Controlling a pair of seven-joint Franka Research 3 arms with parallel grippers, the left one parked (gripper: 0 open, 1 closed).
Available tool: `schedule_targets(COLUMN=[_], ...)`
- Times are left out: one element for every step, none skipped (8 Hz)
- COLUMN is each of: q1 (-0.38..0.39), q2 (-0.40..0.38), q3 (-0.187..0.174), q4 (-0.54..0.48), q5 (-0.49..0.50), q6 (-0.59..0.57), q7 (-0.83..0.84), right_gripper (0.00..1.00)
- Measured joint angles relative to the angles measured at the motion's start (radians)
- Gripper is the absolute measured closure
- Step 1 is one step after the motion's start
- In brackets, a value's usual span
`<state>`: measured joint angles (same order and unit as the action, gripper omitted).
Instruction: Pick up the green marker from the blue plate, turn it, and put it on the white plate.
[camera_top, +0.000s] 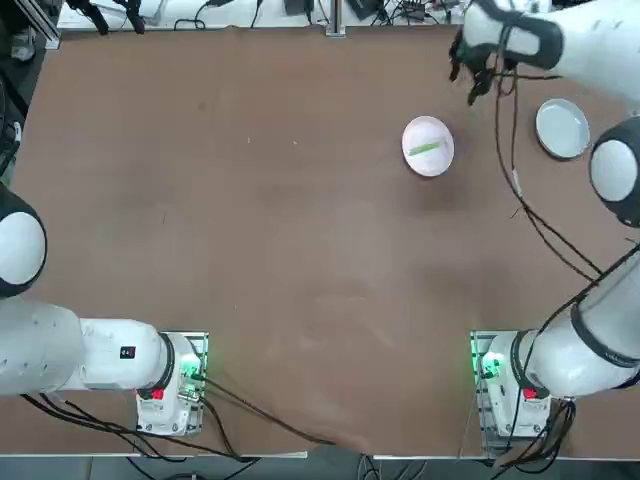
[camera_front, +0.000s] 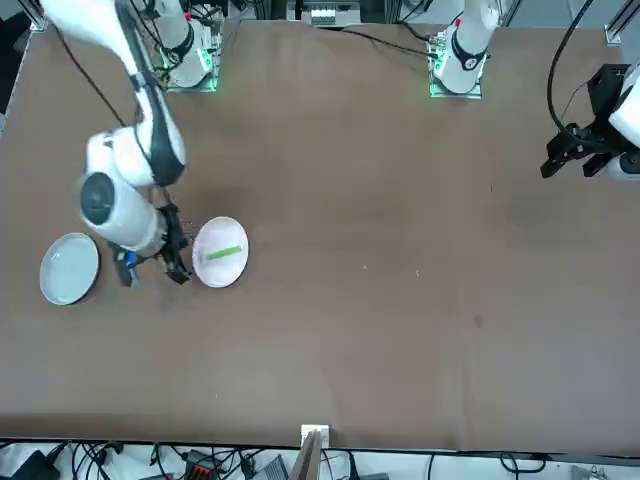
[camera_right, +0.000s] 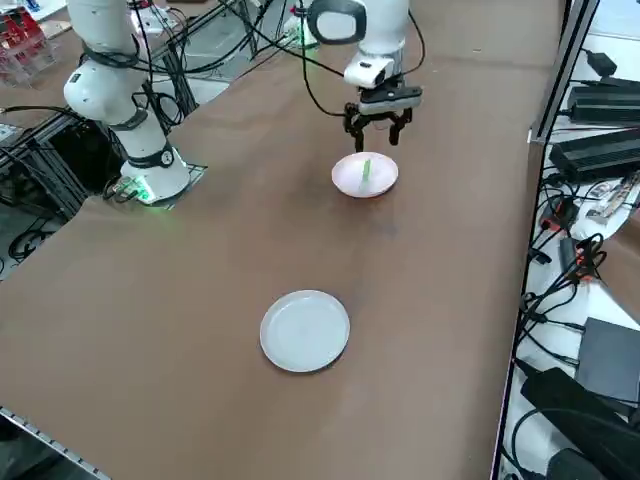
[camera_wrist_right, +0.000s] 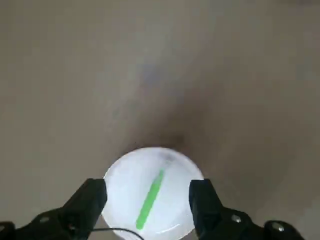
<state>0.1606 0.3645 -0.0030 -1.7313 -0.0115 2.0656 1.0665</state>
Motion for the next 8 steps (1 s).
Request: schedule_targets(q1=[-0.041,-0.077,-0.107,-0.135,-0.159,-0.169,-0.17,-0.17], q2=[-0.022,-0.044,-0.071,-0.104,-0.141,-0.18,-0.221,-0.264], q3=[-0.002,-0.004,-0.005,-0.006,-0.006,-0.006,-0.006,-0.009], q4=[0.019,0.035,0.046,0.051,0.054,0.057,0.061,0.063], q5=[-0.004,-0.007,-0.009,-0.01,-0.01,-0.01,-0.013,-0.017], q6=[-0.032,-0.073,-0.119,-0.157,-0.19,-0.222,-0.254,-0.29], q7=[-0.13,-0.256,-0.388,-0.52,-0.633,-0.715,-0.772,-0.831], right_gripper=[0.0,0.0,0.0,0.0,0.0,0.0,0.0,0.0])
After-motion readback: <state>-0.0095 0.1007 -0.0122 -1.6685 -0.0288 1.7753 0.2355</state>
